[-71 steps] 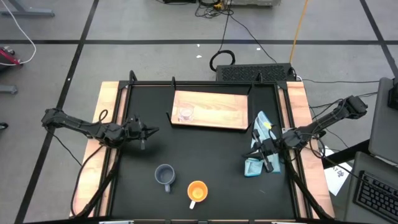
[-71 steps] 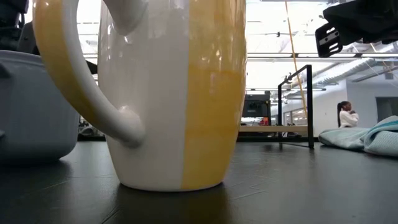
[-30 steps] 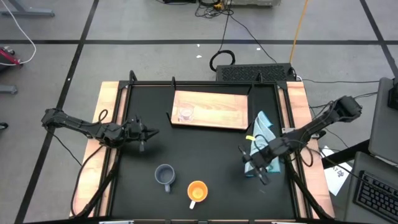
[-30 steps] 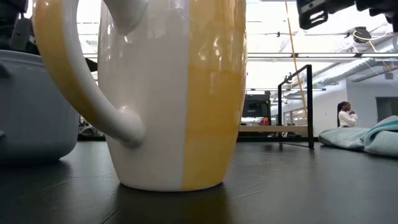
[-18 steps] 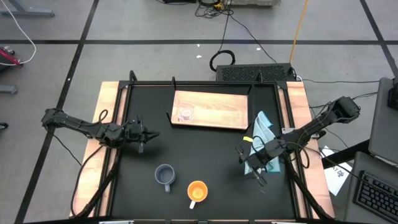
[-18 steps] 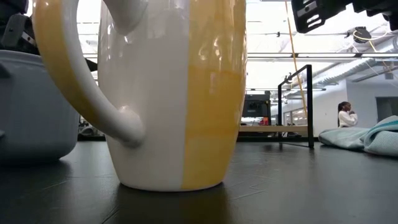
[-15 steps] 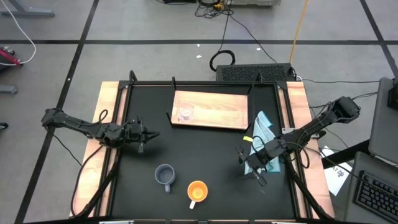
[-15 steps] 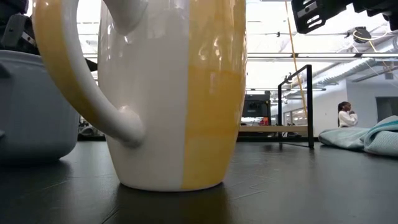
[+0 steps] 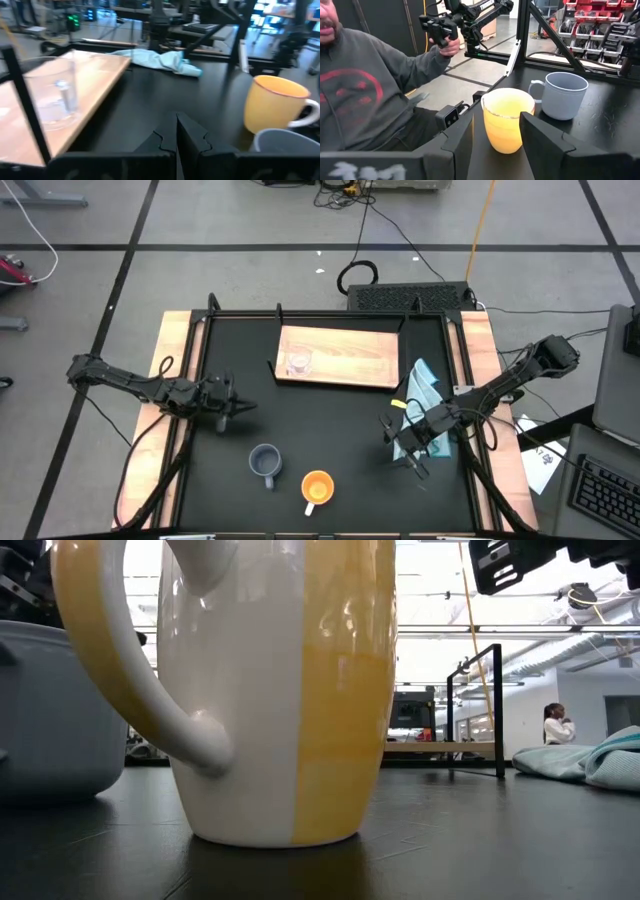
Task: Stack small to large cups/mugs on shelf
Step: Put the gray mug on the shelf
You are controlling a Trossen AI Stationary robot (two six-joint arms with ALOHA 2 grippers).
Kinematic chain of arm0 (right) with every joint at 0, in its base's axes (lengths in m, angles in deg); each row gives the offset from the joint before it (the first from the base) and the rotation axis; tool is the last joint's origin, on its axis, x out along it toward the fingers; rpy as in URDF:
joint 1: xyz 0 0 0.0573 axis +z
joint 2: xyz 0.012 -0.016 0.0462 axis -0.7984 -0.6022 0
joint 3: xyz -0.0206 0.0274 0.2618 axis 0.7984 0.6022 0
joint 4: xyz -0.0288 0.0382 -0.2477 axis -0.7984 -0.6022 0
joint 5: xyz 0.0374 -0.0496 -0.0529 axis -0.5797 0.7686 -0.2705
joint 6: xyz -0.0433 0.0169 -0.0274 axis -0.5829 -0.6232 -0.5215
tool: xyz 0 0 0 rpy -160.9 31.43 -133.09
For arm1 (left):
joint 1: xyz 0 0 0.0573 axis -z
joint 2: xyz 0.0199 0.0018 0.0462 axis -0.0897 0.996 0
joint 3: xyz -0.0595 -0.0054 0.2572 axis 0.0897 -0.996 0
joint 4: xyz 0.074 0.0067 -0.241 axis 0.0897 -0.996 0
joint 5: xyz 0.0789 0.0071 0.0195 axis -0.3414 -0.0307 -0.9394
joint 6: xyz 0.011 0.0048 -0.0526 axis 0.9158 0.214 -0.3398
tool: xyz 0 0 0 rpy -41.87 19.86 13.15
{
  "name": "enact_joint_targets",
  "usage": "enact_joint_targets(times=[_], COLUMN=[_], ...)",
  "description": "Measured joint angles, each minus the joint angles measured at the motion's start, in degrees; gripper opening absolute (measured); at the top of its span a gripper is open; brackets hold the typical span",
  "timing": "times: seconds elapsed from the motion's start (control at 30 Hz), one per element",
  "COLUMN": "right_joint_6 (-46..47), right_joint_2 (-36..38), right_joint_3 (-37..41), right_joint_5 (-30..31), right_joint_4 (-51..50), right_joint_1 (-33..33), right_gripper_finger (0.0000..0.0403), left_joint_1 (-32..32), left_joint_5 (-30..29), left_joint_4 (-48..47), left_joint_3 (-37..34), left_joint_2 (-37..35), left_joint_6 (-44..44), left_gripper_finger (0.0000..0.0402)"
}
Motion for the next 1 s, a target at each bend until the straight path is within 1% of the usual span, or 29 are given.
enact_joint_targets(times=[0.13, 0.3, 0.43, 0.53, 0.63, 0.73, 0.8, 0.93, 1.0], right_joint_6=[-0.20, -0.20, -0.39, -0.44, -1.32, -1.76, -2.72, -4.47, -4.71], right_joint_2=[0.00, 0.00, 0.03, 0.26, 0.26, 0.26, 0.26, 0.67, 1.59], right_joint_3=[0.00, 0.02, 0.02, 0.02, 0.02, 0.04, 0.20, 2.11, 3.92], right_joint_5=[0.02, 0.02, 0.02, 0.02, 0.04, 0.04, 0.04, 0.04, 0.09], right_joint_4=[-0.39, -1.54, -2.38, -3.29, -5.07, -5.90, -6.27, -4.62, -1.68], right_joint_1=[0.00, 0.00, 0.00, 0.00, 0.00, 0.00, 0.04, 0.15, 0.15], right_gripper_finger=[0.0153, 0.0153, 0.0153, 0.0153, 0.0143, 0.0118, 0.0092, 0.0019, 0.0008], left_joint_1=[0.43, 1.61, 3.10, 4.86, 7.04, 9.59, 11.43, 14.73, 15.83], left_joint_5=[2.33, 1.70, 1.40, 1.40, 1.38, 1.35, 1.32, -2.12, -3.45], left_joint_4=[0.00, 0.07, 0.14, 1.60, 5.09, 8.69, 10.45, 12.11, 12.31], left_joint_3=[0.00, 0.00, 0.00, 0.00, 0.00, 0.00, 0.00, 0.00, 0.00], left_joint_2=[0.00, 0.02, 1.69, 3.92, 6.60, 9.11, 10.33, 12.04, 12.57], left_joint_6=[-1.34, -7.91, -11.62, -13.49, -14.45, -12.29, -9.22, -4.62, -4.35], left_gripper_finger=[0.0005, 0.0006, 0.0009, 0.0029, 0.0058, 0.0083, 0.0092, 0.0096, 0.0097])
